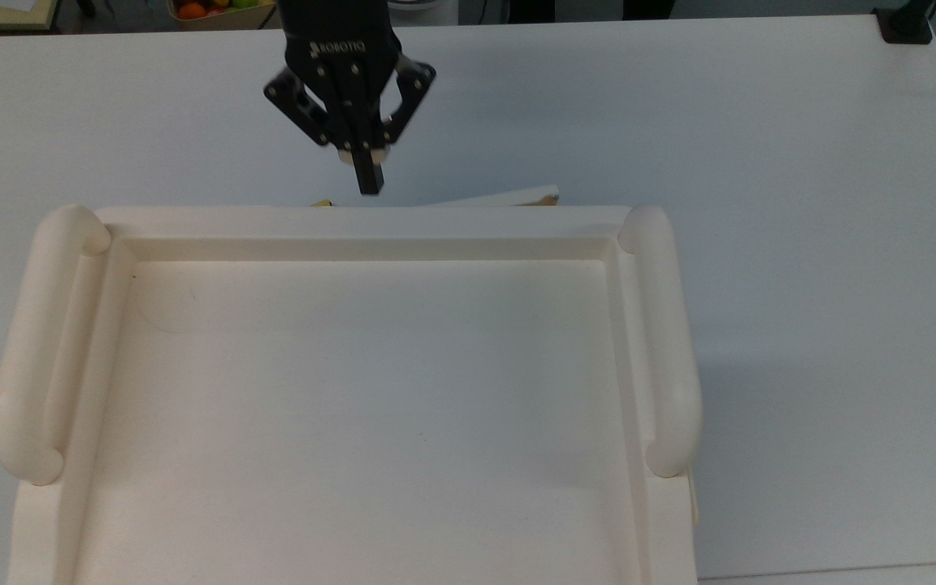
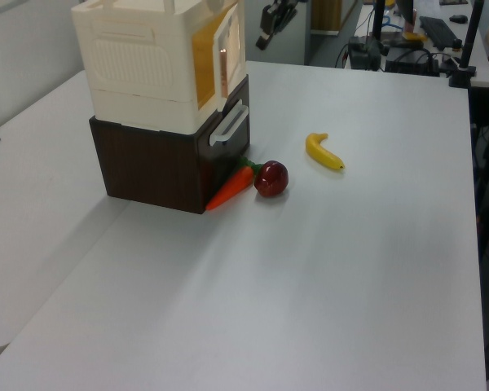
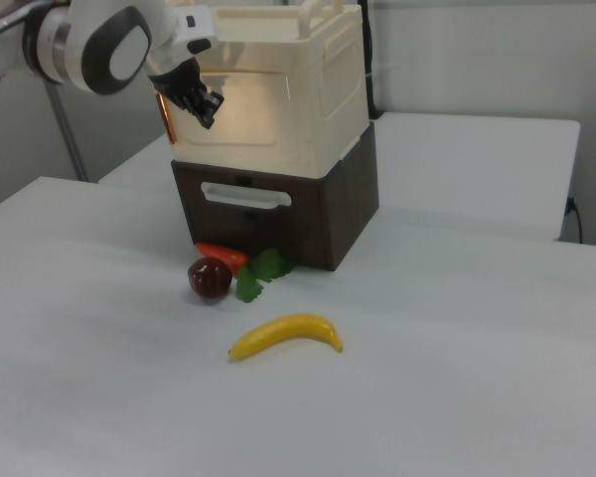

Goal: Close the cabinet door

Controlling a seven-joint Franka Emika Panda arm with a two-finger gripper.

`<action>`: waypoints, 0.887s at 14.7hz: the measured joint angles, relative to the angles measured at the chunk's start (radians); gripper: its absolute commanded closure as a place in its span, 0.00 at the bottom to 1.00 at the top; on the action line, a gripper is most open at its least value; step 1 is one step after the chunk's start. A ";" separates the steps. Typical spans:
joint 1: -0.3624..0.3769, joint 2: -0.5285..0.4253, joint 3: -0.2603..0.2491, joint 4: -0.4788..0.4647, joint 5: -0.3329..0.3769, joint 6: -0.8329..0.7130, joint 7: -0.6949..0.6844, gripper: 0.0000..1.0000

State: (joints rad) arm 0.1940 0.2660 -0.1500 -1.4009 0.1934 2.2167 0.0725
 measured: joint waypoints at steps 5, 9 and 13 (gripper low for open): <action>0.034 0.049 0.000 0.000 -0.003 0.197 0.000 1.00; 0.034 0.050 0.000 0.002 -0.003 0.205 0.000 1.00; 0.036 0.063 0.004 0.001 -0.003 0.286 0.000 1.00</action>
State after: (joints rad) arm 0.2297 0.3292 -0.1461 -1.3999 0.1908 2.5023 0.0725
